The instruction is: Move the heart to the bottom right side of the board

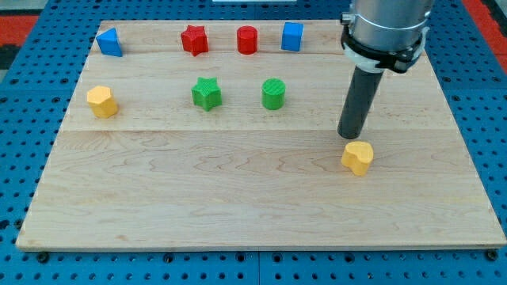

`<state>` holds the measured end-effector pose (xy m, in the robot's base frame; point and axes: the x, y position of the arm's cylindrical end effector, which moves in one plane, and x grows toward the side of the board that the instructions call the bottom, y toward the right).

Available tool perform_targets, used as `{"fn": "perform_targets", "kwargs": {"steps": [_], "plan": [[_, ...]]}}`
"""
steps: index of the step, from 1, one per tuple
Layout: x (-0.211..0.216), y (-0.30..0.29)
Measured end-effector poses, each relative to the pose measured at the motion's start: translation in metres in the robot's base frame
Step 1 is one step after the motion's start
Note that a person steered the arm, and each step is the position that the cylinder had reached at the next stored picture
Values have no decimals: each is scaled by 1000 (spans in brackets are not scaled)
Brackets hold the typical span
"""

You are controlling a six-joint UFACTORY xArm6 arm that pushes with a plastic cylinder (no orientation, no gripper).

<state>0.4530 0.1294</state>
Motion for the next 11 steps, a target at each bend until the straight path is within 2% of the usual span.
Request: {"fn": "perform_targets", "kwargs": {"steps": [2, 3, 5, 6, 7, 8, 9, 10, 11], "plan": [[37, -39], [79, 9], [-20, 37], [25, 65], [22, 45], [2, 50], [41, 30], [38, 28], [-51, 31]]}}
